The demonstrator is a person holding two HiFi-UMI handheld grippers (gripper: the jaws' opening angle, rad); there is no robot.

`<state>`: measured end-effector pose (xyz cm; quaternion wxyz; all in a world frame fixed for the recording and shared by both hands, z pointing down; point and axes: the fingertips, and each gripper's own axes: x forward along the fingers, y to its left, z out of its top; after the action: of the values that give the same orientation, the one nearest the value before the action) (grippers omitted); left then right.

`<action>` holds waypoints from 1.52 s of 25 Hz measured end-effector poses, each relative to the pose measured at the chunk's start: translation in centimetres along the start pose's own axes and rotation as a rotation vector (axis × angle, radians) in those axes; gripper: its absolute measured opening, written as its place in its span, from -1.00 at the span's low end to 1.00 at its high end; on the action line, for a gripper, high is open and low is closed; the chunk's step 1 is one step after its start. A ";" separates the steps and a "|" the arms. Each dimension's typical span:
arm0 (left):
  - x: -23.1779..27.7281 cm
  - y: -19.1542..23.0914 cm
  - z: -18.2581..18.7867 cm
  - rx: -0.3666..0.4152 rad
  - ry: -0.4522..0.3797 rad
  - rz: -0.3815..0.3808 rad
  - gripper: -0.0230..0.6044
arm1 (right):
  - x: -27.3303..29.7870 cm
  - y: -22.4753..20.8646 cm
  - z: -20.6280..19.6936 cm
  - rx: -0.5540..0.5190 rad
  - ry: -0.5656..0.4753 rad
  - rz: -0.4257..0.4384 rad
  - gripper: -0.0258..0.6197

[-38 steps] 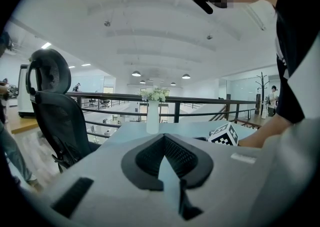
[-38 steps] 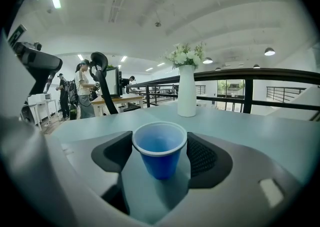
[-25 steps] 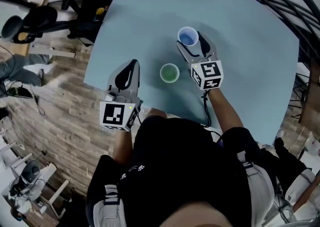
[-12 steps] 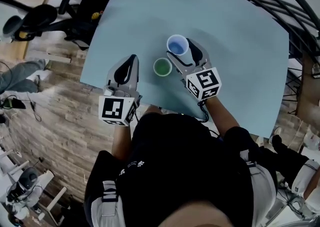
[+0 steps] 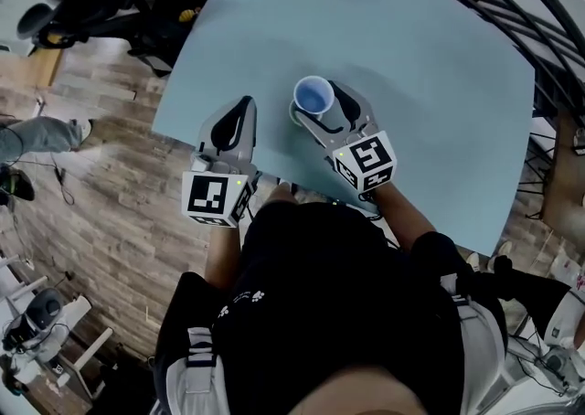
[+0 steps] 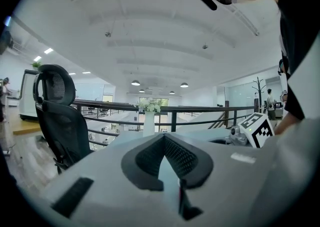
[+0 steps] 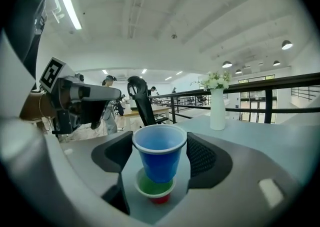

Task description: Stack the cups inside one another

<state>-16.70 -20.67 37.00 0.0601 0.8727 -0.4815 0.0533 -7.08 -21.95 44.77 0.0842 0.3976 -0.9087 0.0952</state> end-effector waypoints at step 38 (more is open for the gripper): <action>-1.2 1.6 -0.8 -0.001 0.028 0.018 -0.95 | 1.9 -0.4 -8.7 -0.002 0.192 -0.031 0.19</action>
<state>-18.75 -20.36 37.72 0.0666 0.8674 -0.4887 0.0657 -7.42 -21.43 53.70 0.1725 0.4008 -0.8902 0.1308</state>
